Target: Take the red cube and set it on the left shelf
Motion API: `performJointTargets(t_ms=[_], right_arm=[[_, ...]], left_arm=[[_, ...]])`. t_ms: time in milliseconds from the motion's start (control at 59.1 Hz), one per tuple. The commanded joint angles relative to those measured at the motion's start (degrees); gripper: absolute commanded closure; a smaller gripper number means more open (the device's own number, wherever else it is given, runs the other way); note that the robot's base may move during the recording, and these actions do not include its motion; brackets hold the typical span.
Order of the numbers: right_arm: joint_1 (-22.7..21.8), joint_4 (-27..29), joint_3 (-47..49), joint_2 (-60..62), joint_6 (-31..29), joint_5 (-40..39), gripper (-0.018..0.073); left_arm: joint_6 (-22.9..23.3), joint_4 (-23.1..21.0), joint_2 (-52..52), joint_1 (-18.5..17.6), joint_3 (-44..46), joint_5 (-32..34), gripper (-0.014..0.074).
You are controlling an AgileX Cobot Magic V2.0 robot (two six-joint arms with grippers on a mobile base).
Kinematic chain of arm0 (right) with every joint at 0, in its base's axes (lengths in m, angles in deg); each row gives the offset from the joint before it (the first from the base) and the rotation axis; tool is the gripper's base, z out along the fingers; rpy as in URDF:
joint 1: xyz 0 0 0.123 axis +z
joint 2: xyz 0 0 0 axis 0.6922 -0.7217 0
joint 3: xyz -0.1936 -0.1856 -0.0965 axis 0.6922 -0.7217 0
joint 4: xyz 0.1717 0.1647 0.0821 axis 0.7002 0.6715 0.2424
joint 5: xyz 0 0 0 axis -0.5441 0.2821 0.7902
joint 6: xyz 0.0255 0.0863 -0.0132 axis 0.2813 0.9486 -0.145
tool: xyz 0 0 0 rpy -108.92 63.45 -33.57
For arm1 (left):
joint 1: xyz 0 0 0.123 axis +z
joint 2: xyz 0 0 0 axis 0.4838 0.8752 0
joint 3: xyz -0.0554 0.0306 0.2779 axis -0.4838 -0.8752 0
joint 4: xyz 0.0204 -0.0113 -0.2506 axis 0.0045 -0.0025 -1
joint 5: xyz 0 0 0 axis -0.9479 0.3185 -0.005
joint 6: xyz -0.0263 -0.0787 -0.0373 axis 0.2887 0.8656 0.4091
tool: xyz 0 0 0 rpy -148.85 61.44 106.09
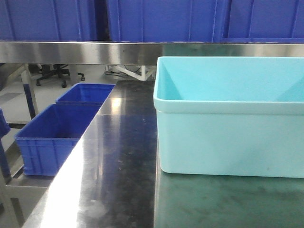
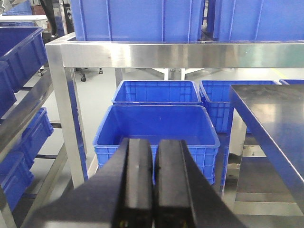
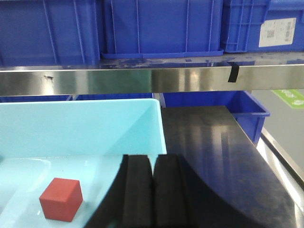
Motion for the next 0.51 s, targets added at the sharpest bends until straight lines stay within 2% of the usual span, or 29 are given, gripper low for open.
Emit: performJointTargets(t_ms=[0, 254, 372, 490], right_arm=[[-0.1, -0.4, 7.1, -7.7, -0.4, -5.6, 0.0513], [-0.1, -0.4, 22.1, -29.5, -0.1, -2.6, 0.0513], [1.1, -0.4, 29.3, -38.2, -0.1, 3.6, 0.0513], [4.7, -0.4, 37.2, -44.8, -0.1, 12.1, 0.0513]], left_arm=[[0.0, -0.2, -0.9, -0.4, -1.3, 5.0, 0.0495], [0.0, -0.2, -0.9, -0.4, -1.3, 5.0, 0.0495], [0.0, -0.2, -0.9, -0.4, -1.3, 5.0, 0.0495], [0.0, -0.2, -0.9, -0.4, -1.3, 5.0, 0.0495]])
